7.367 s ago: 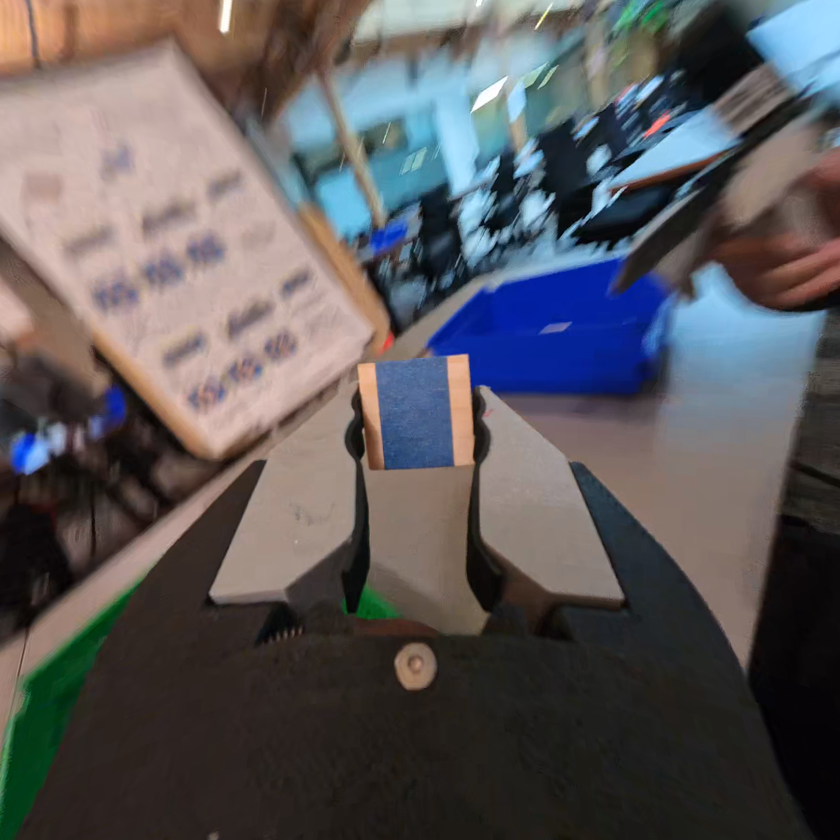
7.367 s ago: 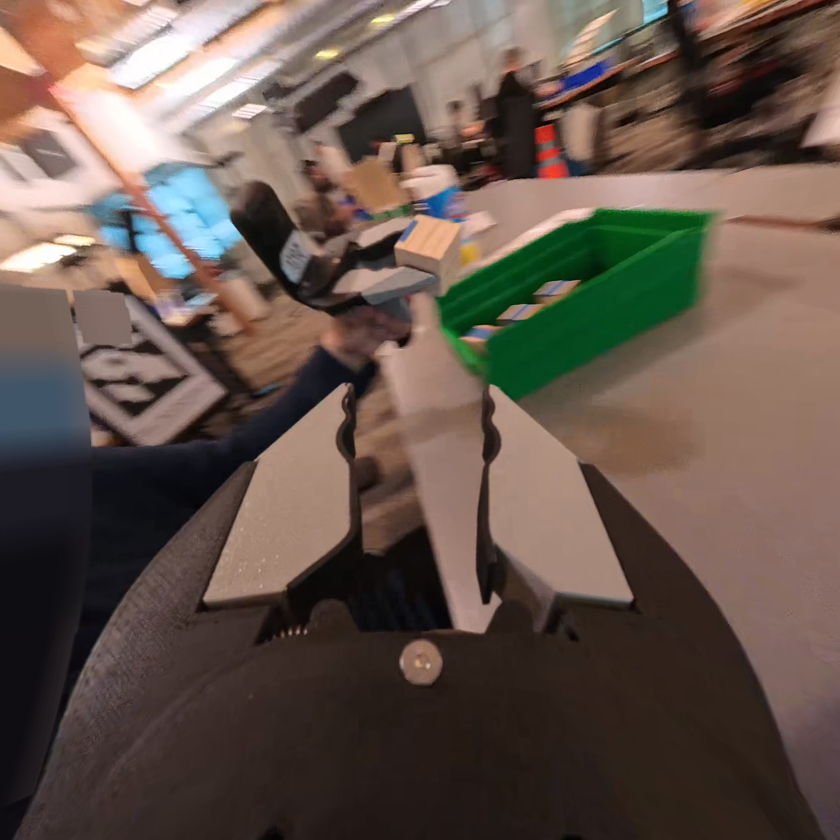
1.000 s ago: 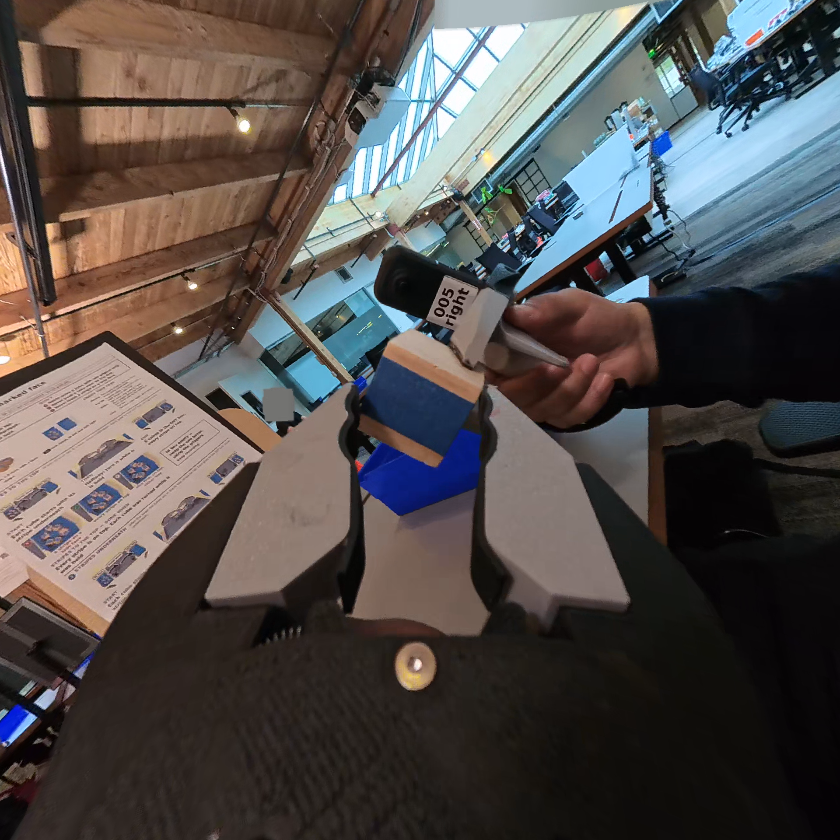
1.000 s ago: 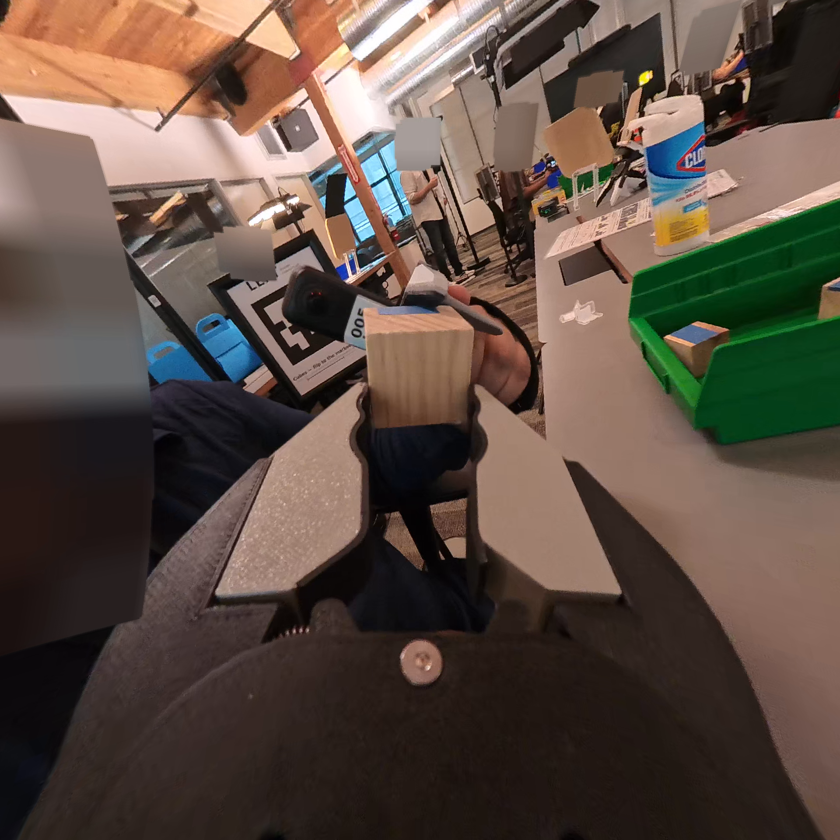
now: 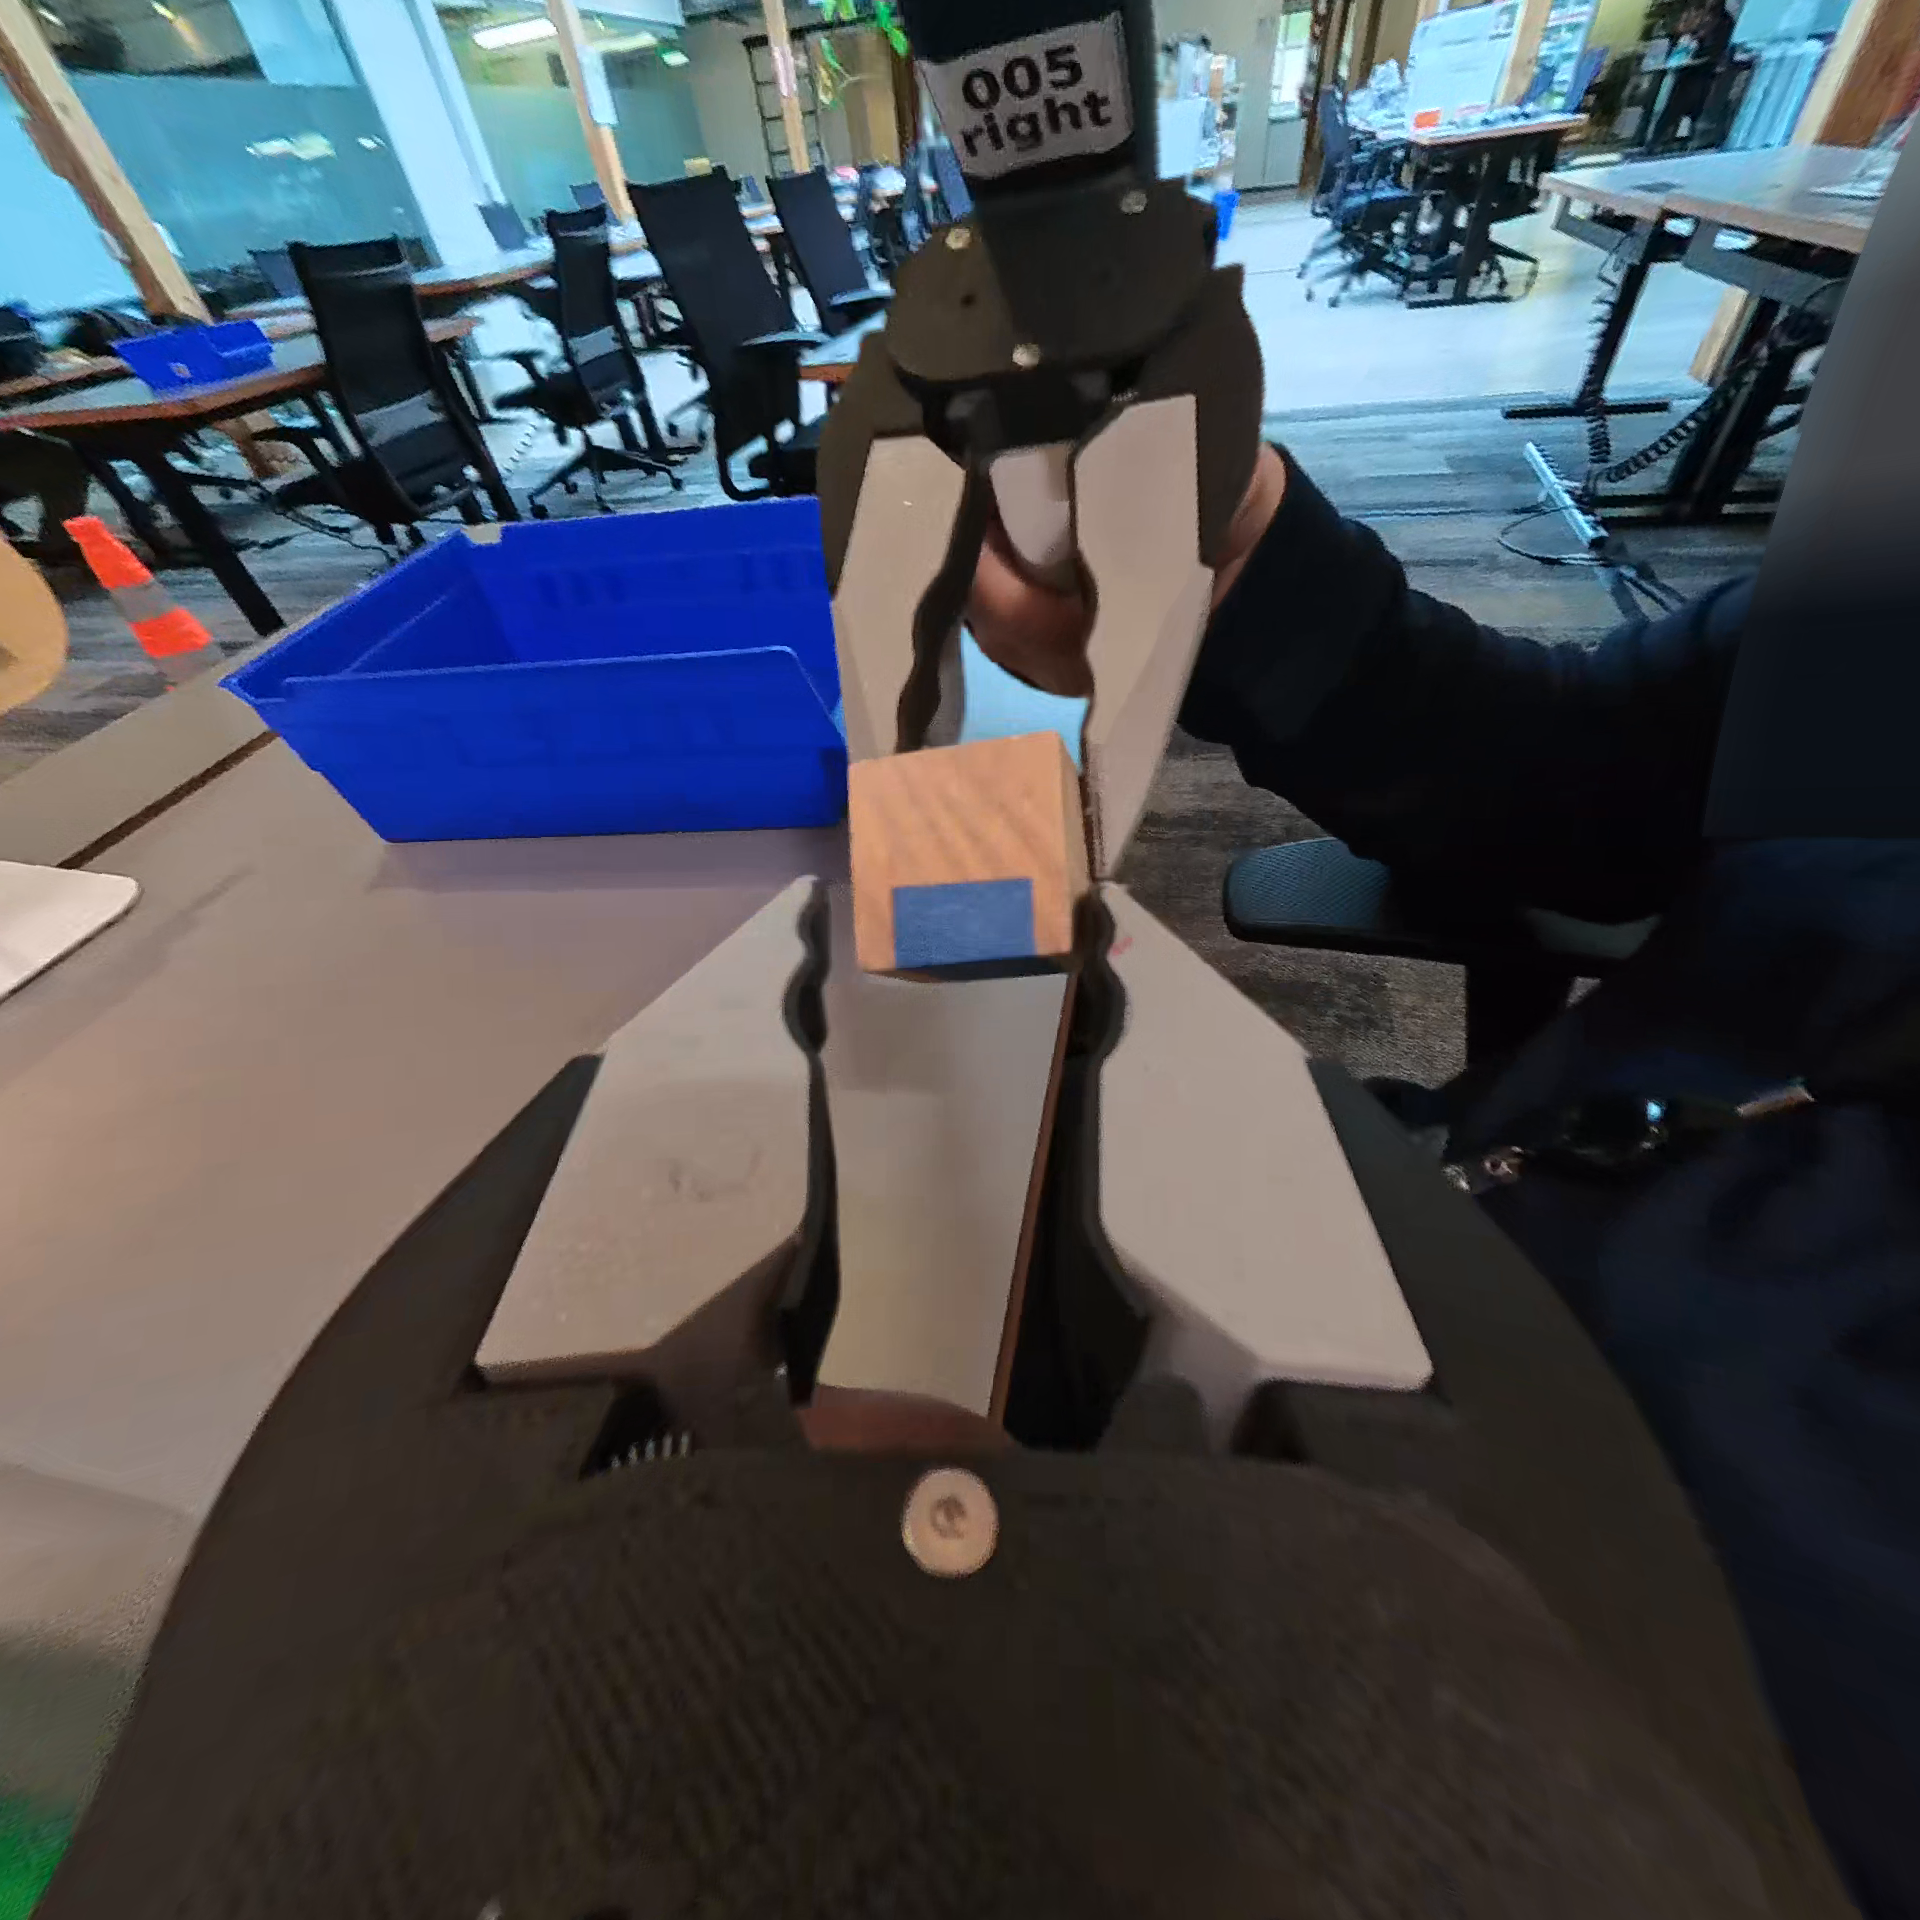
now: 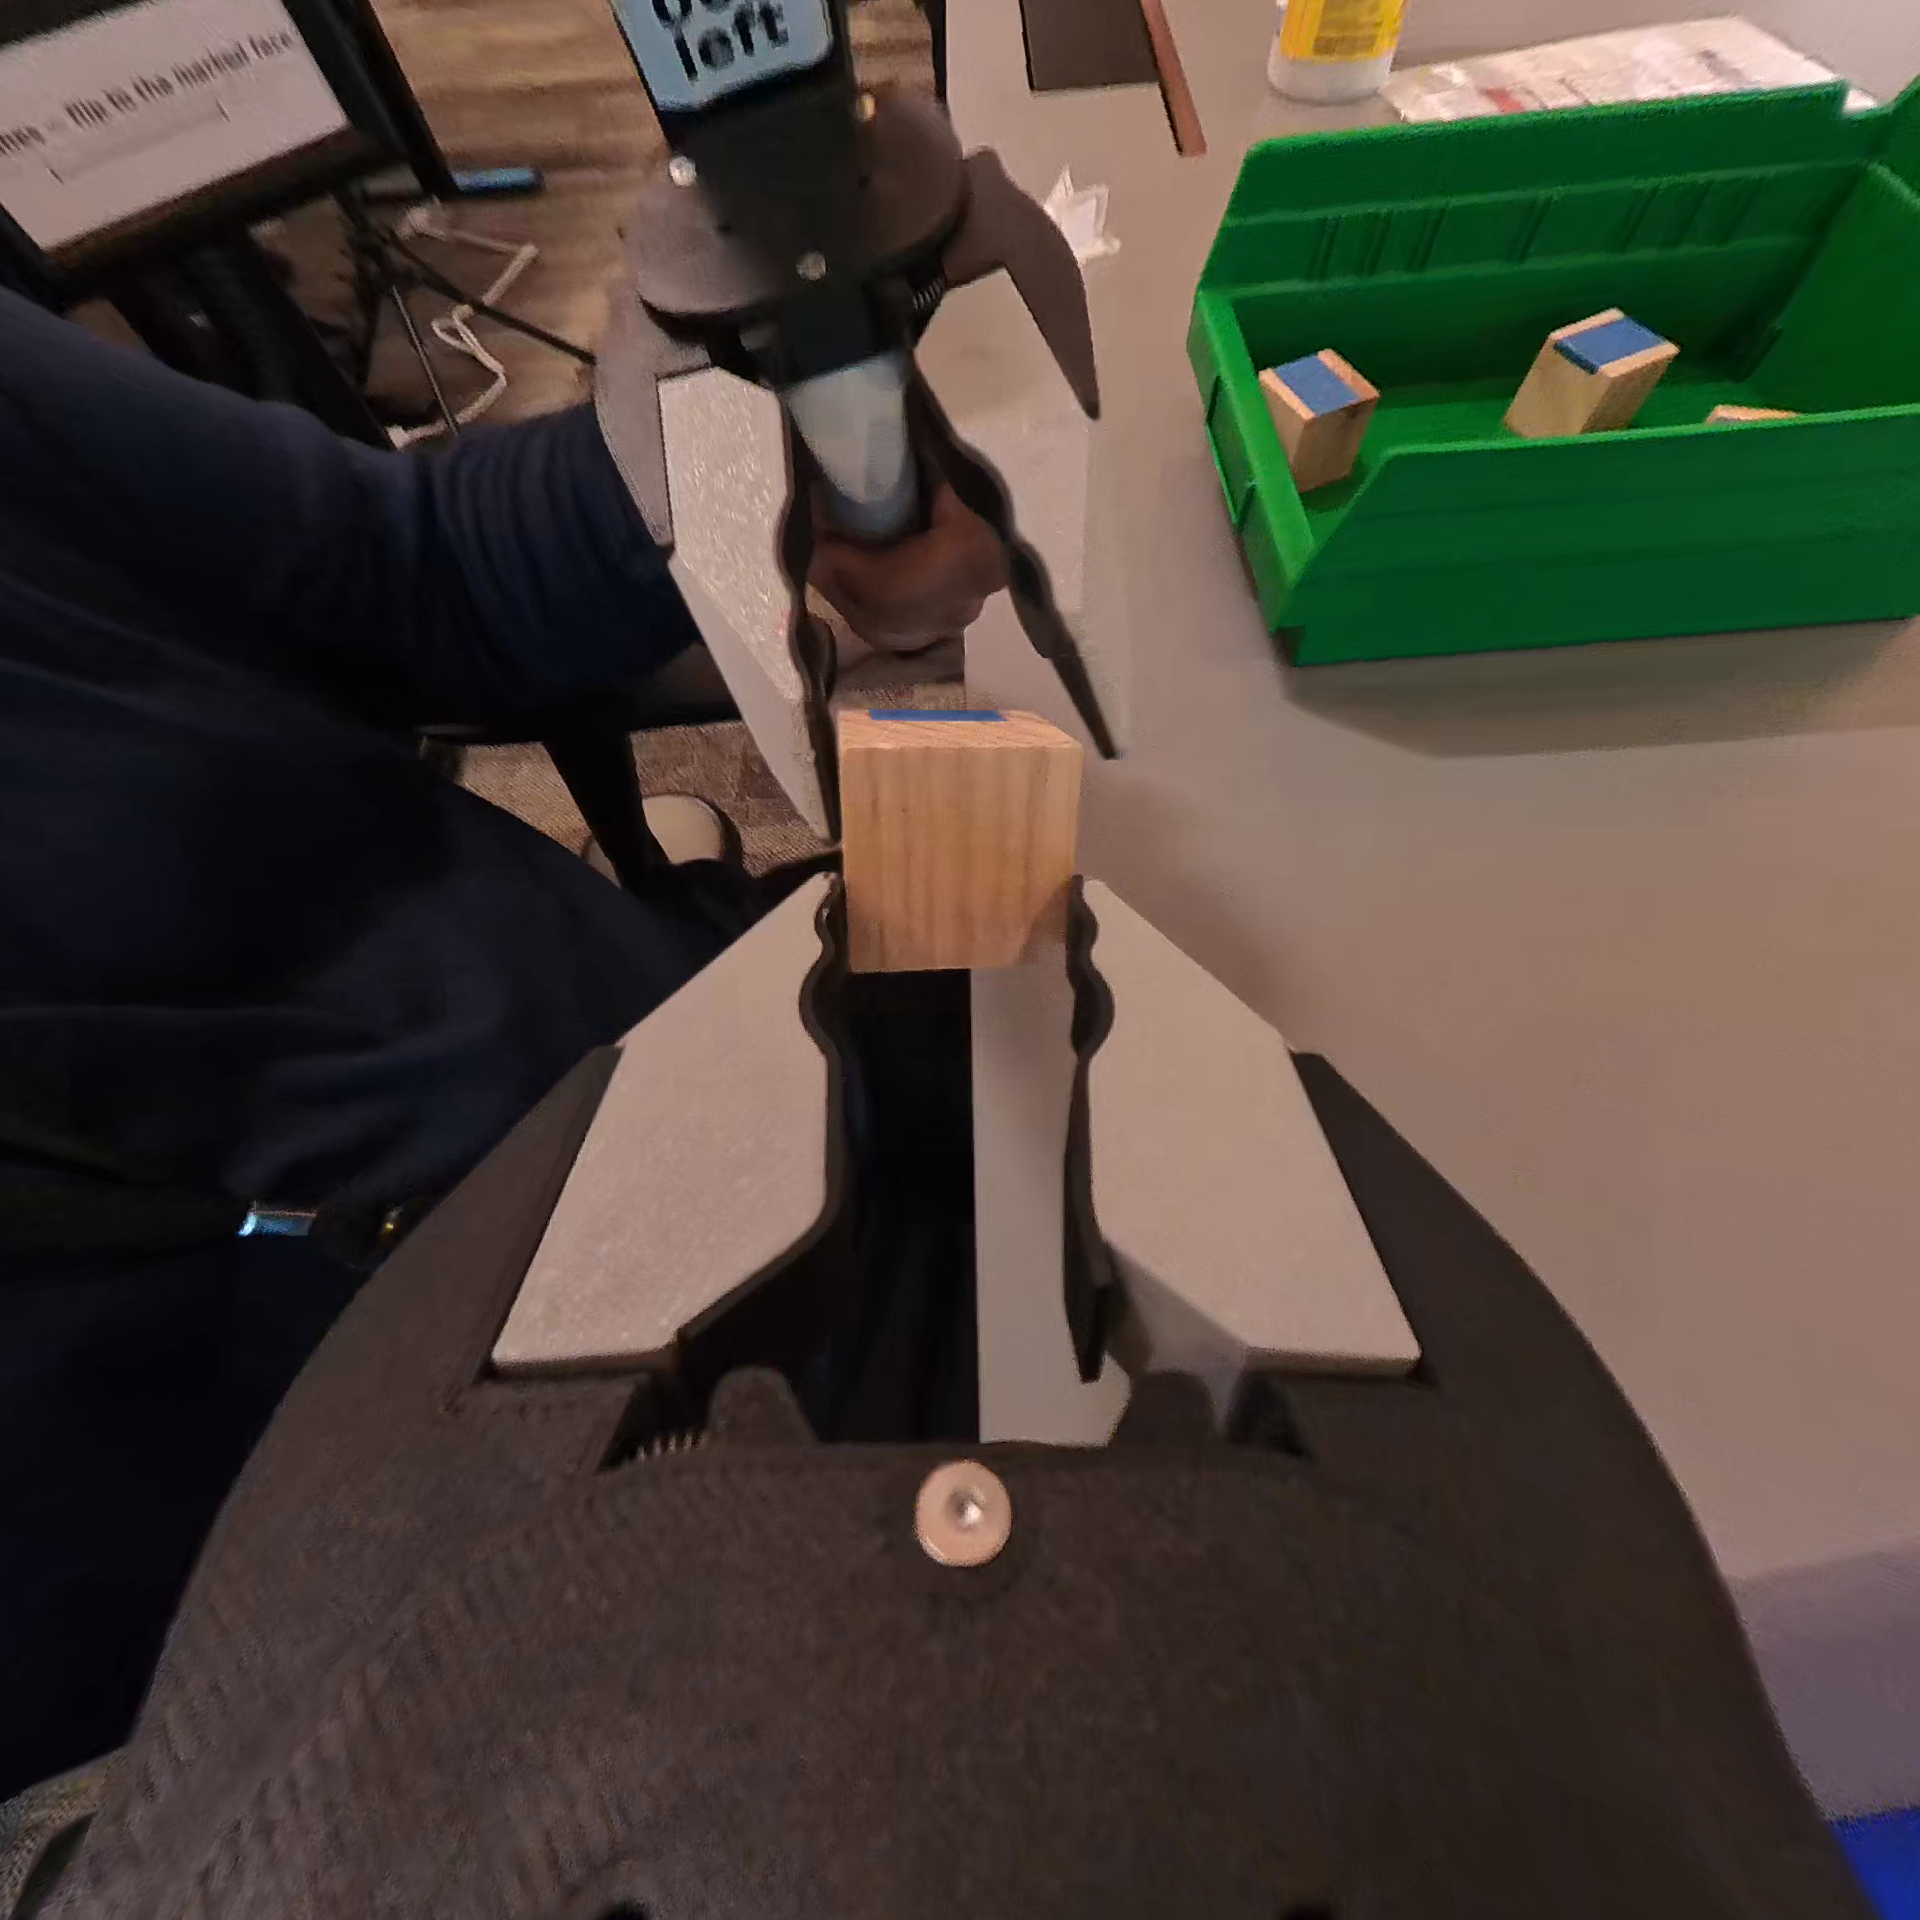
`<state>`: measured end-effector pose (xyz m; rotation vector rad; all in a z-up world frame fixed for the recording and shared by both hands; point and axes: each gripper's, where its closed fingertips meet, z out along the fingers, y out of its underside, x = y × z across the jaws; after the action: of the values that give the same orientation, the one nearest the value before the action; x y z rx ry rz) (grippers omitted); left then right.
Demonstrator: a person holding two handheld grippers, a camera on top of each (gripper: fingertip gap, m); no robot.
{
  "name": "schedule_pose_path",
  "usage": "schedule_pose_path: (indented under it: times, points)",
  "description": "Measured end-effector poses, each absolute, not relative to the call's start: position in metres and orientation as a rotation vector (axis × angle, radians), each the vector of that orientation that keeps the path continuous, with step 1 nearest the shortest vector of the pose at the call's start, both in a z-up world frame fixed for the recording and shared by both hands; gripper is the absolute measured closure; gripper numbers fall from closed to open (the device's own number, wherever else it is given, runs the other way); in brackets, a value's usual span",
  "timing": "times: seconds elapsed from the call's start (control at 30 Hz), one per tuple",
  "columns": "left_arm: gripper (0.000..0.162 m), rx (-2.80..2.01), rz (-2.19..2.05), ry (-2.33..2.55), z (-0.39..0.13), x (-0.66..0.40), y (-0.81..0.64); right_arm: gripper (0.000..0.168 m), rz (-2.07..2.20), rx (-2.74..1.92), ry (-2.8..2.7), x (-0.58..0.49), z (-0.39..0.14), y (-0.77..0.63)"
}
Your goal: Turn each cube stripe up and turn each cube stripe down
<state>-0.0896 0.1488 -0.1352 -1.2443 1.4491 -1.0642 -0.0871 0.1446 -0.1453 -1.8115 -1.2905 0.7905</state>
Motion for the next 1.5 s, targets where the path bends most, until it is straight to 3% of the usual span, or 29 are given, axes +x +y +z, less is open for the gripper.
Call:
schedule_pose_path:
  times: [0.23,0.63,1.5]
  points:
    - [0.120,-1.276,-1.127,1.492,-0.145,-0.088,0.146,0.128,0.746,-1.792,-1.277,-0.086,-0.140,0.145]
    - [0.121,-1.140,-1.207,1.293,-0.104,-0.092,0.155,0.129,1.012,-1.540,-1.000,-0.095,-0.085,0.156]
    - [0.116,-1.158,-1.105,1.234,-0.102,-0.099,0.166,0.128,0.819,-1.600,-1.001,-0.068,-0.087,0.170]
